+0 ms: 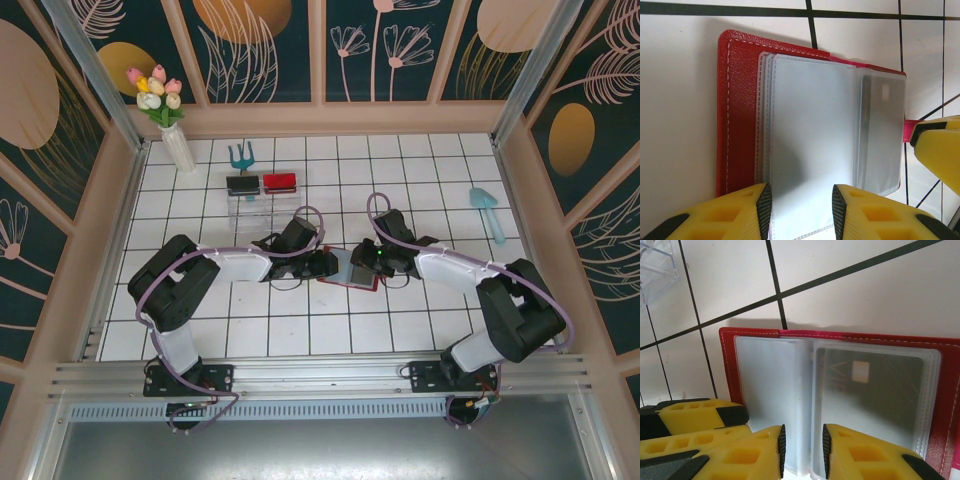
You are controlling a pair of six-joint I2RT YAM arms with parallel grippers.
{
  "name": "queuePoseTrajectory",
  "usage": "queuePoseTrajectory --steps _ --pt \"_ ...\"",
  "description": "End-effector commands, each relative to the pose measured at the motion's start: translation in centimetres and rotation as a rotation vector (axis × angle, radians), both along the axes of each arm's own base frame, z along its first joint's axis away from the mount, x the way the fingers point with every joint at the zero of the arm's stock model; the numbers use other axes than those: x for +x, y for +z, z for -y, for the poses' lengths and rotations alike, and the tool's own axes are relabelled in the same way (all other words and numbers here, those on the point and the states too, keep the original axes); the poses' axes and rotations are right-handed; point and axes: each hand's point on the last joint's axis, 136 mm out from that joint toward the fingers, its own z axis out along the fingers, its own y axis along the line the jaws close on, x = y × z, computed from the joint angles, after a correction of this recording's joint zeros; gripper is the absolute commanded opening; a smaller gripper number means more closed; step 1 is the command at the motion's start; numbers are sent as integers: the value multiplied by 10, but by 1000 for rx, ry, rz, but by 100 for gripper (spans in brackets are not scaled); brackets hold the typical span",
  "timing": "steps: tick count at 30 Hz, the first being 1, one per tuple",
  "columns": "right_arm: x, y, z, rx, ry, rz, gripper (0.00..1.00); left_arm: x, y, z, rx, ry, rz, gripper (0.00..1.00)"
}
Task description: Take the credit cards out of the card holder
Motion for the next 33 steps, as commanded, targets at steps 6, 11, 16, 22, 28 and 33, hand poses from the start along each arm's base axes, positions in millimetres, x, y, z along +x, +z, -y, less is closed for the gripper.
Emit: queuePoseTrajectory --steps 6,11,16,22,28,33 --pt "-7 -13 25 -89 -74 -36 33 -5 -9 -1 3 1 -25 40" --pt "-11 -22 26 -98 -62 -53 33 -6 -9 -1 5 -1 -26 40" --pt "-10 -24 33 -132 -80 -50 33 -6 -9 -1 7 -1 -26 40" --pt "-12 -25 37 -153 -80 -52 33 -5 -9 0 6 -1 -24 40" --pt "-14 -29 38 -161 -82 -62 33 -6 -9 -1 8 -2 -26 40" --pt "-14 -31 41 -179 -85 -64 33 -6 -10 -1 10 -2 -28 40"
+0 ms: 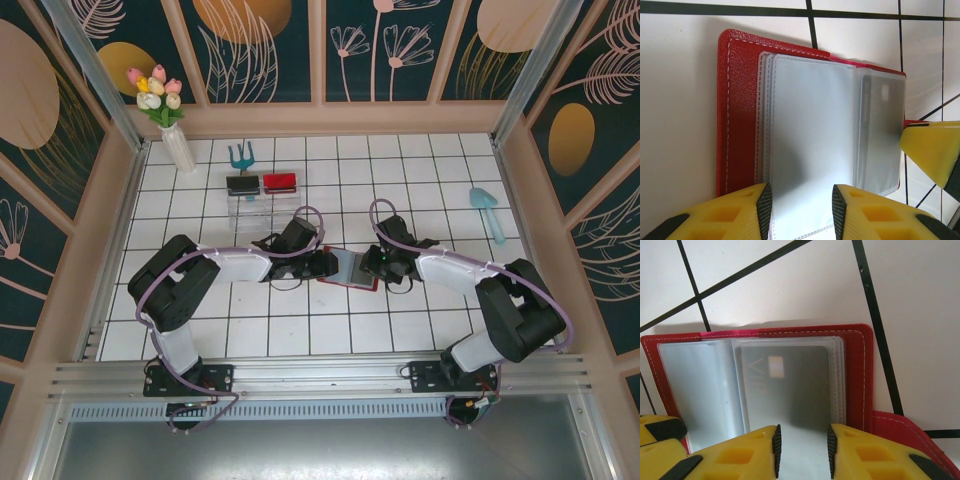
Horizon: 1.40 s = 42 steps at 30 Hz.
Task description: Take the credit cards out of the card holder
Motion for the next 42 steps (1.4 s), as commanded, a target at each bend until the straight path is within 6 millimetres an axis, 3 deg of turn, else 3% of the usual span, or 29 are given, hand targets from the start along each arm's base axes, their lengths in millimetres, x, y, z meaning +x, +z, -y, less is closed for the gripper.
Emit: queuePoseTrajectory --steps 1,17,32,42 --pt "-5 -8 12 -56 -12 -21 33 -6 -10 -1 11 -2 -26 40" --pt "-6 -13 7 -31 -2 -32 33 -5 -9 -1 8 -4 -24 40" --pt "-1 7 -31 195 48 8 38 -8 -11 3 -1 -12 -33 40" --pt "-11 -12 2 11 1 -41 39 -8 -11 3 0 -12 -31 40"
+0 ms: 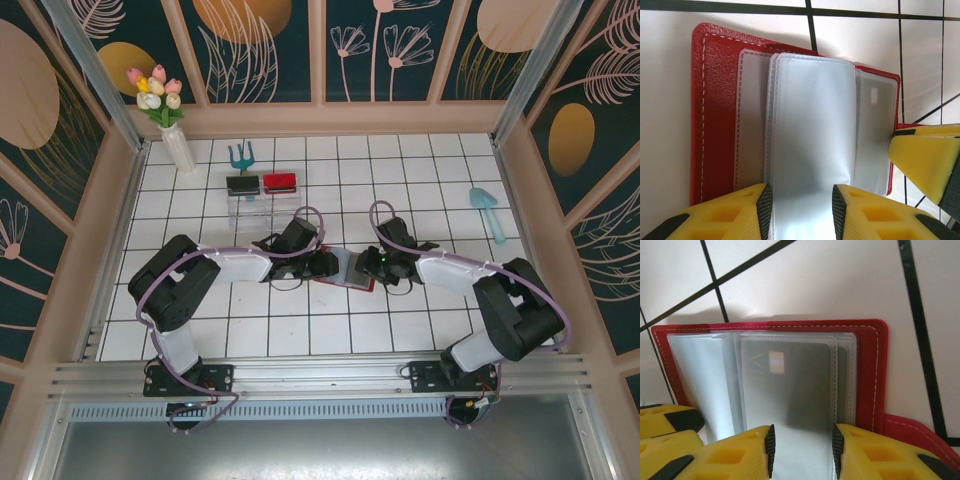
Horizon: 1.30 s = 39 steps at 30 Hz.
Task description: Take the credit cards out of the card holder
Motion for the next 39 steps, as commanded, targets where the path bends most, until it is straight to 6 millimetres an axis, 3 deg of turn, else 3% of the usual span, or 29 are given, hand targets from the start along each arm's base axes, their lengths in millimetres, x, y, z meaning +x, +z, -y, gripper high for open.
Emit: queuePoseTrajectory --steps 1,13,24,29,39 --pt "-9 -12 16 -81 -26 -45 39 -7 -11 2 4 -13 -28 40" --pt "-5 -18 35 -216 -69 -74 40 -8 -11 1 12 -14 -26 40" --pt "4 3 30 -184 -66 -7 43 -9 -15 0 19 -15 -32 40" --pt "0 -4 31 -194 -66 -28 43 -8 -14 1 20 -16 -30 40" --pt "6 7 2 -95 7 24 43 -8 -14 1 18 -18 -33 40"
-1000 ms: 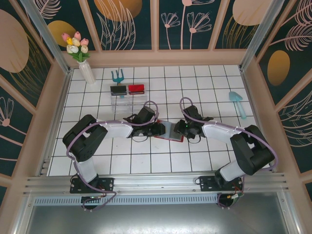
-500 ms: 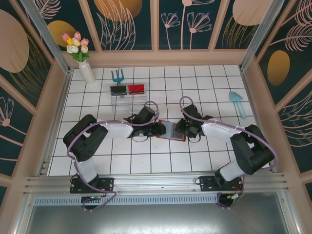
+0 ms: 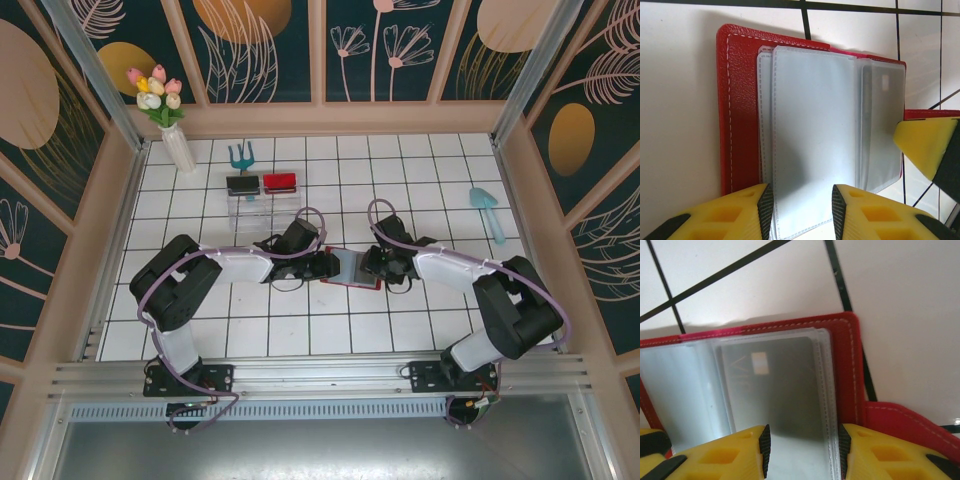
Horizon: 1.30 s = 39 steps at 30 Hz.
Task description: Take the credit cards out of the card holder
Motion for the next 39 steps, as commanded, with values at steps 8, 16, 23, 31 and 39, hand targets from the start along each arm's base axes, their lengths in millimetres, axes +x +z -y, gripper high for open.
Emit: queuePoseTrajectory --steps 8,16,23,31,39 --pt "10 31 -29 109 65 84 43 -7 -14 -1 19 -11 -35 40" --pt "15 55 -45 199 93 138 45 -7 -13 0 17 -13 -33 40" --pt "15 48 -46 193 97 120 46 -7 -11 0 18 -11 -30 40" --pt "18 53 -54 238 104 130 50 -3 -3 -2 19 -4 -9 40" --pt "21 60 -61 286 105 144 50 6 20 -2 -10 6 40 40"
